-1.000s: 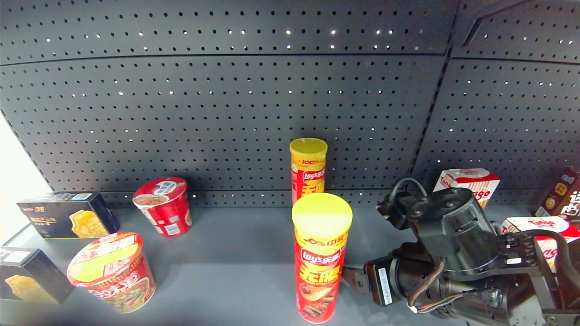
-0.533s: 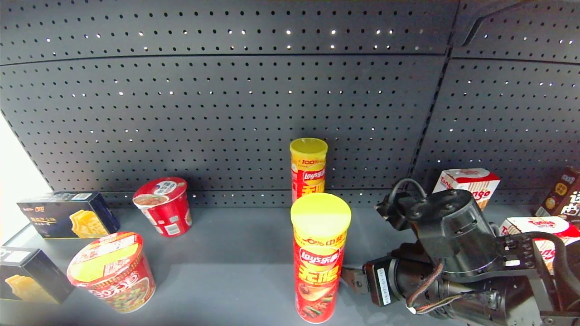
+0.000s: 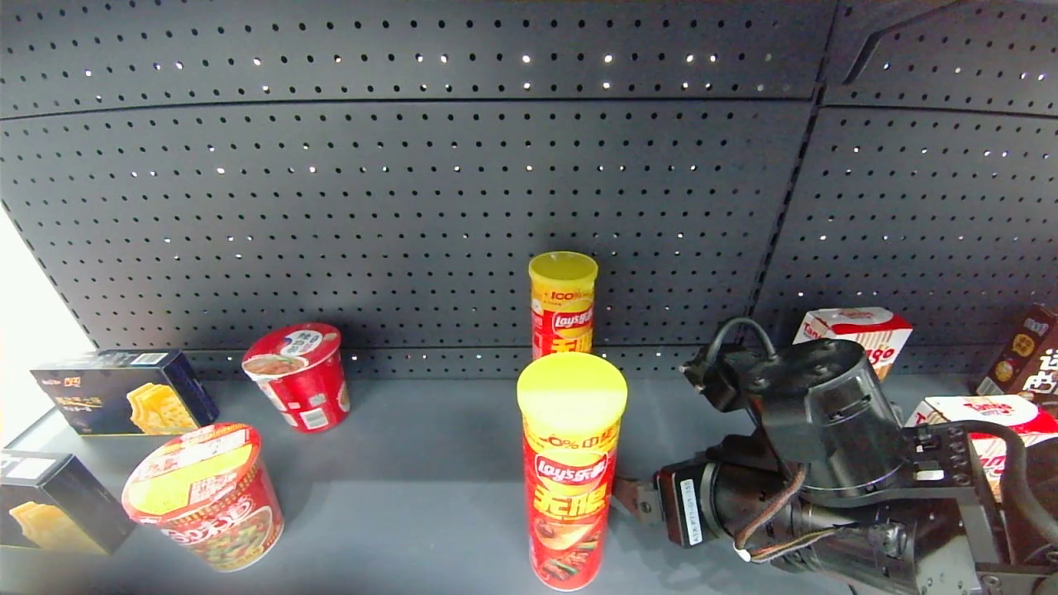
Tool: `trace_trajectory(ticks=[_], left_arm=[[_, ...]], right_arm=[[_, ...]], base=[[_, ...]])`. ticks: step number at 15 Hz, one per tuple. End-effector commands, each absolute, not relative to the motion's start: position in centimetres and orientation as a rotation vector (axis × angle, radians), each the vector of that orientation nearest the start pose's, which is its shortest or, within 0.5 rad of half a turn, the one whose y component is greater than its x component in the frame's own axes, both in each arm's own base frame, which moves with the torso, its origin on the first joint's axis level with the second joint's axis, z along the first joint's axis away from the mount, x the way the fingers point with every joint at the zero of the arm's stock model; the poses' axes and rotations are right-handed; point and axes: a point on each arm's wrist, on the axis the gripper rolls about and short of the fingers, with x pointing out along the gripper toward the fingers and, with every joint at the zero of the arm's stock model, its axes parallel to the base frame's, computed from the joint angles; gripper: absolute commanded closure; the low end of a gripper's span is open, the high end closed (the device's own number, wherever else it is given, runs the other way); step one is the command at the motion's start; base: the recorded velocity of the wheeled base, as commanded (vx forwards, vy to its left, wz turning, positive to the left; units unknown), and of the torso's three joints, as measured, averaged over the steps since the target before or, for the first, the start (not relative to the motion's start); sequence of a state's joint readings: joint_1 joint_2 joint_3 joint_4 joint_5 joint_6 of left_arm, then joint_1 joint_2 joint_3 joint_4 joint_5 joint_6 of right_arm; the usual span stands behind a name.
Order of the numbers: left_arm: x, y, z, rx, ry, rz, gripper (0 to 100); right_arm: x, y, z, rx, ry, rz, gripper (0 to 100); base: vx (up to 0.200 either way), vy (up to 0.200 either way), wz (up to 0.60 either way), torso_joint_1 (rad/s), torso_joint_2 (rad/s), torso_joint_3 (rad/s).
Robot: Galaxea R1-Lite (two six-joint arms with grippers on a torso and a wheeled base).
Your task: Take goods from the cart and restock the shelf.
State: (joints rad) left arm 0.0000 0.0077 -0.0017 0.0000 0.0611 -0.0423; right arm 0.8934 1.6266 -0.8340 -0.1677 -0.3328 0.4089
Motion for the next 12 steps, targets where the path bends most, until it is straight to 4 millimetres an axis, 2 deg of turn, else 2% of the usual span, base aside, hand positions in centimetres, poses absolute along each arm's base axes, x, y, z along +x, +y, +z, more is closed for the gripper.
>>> trace_trajectory(ticks=[1, 6, 10, 12], left_arm=[[-2.2, 0.1, 7.6, -0.043, 0.006, 0.062, 0], [-2.2, 0.1, 7.6, -0.043, 0.006, 0.062, 0], [-2.2, 0.1, 7.6, -0.043, 0.006, 0.062, 0], [-2.2, 0.1, 7.6, -0.043, 0.005, 0.061, 0]], right_arm=[[17.8, 20.9, 16.7, 0.022, 0.617, 0.42, 0], [18.8, 19.6, 16.8, 0.042, 0.61, 0.36, 0], [18.4, 18.9, 16.3, 0.042, 0.615, 0.353, 0], [18.5, 18.2, 17.4, 0.069, 0.583, 0.344, 0]], base=[[0.0, 0.0, 0.0, 0.0, 0.0, 0.0], [0.0, 0.0, 0.0, 0.0, 0.0, 0.0], [0.0, 0.0, 0.0, 0.0, 0.0, 0.0], [0.0, 0.0, 0.0, 0.0, 0.0, 0.0]])
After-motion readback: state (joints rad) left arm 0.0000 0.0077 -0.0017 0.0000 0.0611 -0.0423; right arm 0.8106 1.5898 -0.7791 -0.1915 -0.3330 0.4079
